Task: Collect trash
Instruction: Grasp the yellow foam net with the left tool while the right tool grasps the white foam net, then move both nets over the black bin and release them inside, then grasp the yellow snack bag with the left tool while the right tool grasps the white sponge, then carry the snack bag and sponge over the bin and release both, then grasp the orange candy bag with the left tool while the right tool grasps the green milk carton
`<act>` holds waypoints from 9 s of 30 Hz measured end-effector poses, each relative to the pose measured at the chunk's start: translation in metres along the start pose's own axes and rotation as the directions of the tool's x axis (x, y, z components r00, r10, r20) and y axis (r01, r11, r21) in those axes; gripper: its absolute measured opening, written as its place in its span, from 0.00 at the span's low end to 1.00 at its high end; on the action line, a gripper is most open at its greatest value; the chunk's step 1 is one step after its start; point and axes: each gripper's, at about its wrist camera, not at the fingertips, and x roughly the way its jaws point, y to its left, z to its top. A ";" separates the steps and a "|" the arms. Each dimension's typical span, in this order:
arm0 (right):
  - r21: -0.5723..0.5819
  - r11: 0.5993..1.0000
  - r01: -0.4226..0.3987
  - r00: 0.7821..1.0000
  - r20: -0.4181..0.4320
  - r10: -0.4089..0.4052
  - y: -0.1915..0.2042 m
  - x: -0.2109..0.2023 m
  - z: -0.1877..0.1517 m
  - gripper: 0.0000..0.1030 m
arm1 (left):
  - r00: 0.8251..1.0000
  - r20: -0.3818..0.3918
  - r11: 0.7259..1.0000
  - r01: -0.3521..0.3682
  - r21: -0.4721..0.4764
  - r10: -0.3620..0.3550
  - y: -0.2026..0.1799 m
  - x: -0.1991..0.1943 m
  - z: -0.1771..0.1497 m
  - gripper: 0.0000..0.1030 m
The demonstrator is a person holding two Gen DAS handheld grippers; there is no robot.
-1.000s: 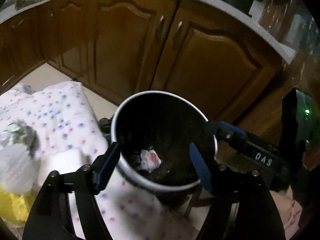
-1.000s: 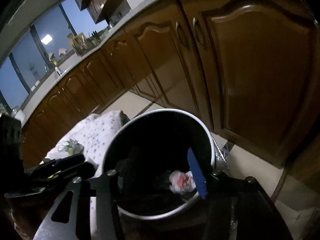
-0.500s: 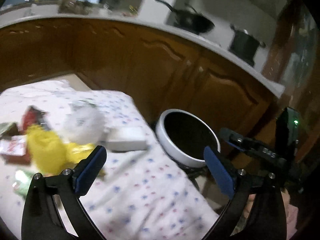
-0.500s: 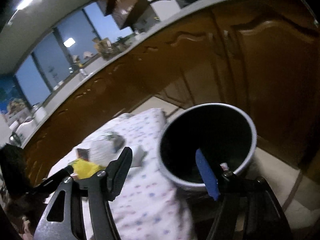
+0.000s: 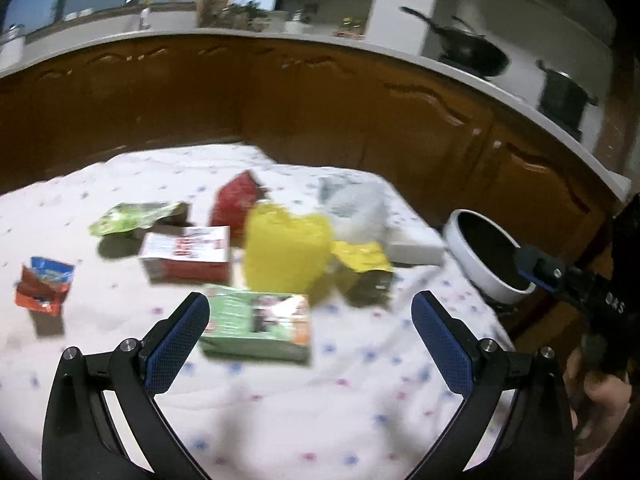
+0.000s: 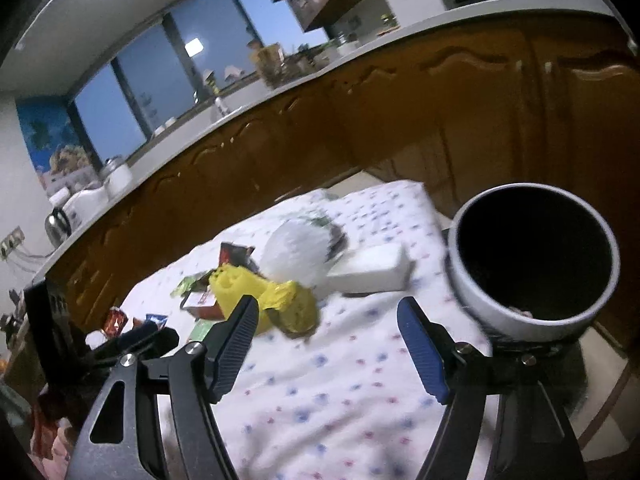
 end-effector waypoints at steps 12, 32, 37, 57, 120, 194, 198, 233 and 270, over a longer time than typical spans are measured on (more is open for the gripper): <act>-0.017 1.000 -0.024 0.997 -0.068 0.023 0.014 0.074 0.033 0.72 | 0.997 -0.078 0.999 -0.018 -0.040 0.015 0.021 0.049 0.037 1.00; -0.045 0.997 -0.058 0.994 -0.095 0.054 0.011 0.098 0.039 0.04 | 0.991 -0.115 0.998 0.059 -0.026 -0.062 0.008 0.068 0.049 0.12; -0.038 0.997 -0.062 0.998 -0.013 0.062 0.007 0.060 0.049 0.04 | 0.995 -0.047 0.996 0.087 -0.009 -0.088 -0.002 0.038 0.060 0.12; 0.114 0.986 0.119 0.985 0.109 -0.131 -0.096 -0.052 0.040 0.04 | 0.963 -0.043 0.960 0.270 0.068 -0.267 -0.104 0.035 0.081 0.12; 0.147 0.971 0.187 0.981 0.025 -0.193 -0.158 -0.054 0.026 0.73 | 0.941 -0.179 0.951 0.303 0.056 -0.289 -0.156 0.102 0.035 0.81; -0.009 0.997 0.072 0.996 -0.050 -0.073 -0.104 -0.027 0.029 0.62 | 0.940 -0.220 0.953 0.288 0.096 -0.262 -0.129 0.077 0.041 0.27; 0.037 0.995 0.090 0.996 -0.031 -0.089 -0.121 -0.041 0.024 0.62 | 0.932 -0.227 0.941 0.315 0.122 -0.283 -0.152 0.079 0.043 0.27; 0.163 0.960 0.227 0.973 -0.077 -0.218 -0.207 -0.030 0.052 0.69 | 0.887 -0.374 0.904 0.368 0.216 -0.271 -0.254 0.180 0.065 0.47; 0.084 0.991 -0.108 0.991 -0.073 0.114 -0.030 0.010 -0.013 0.79 | 0.987 -0.132 0.993 0.083 -0.081 -0.094 -0.008 0.021 -0.001 0.74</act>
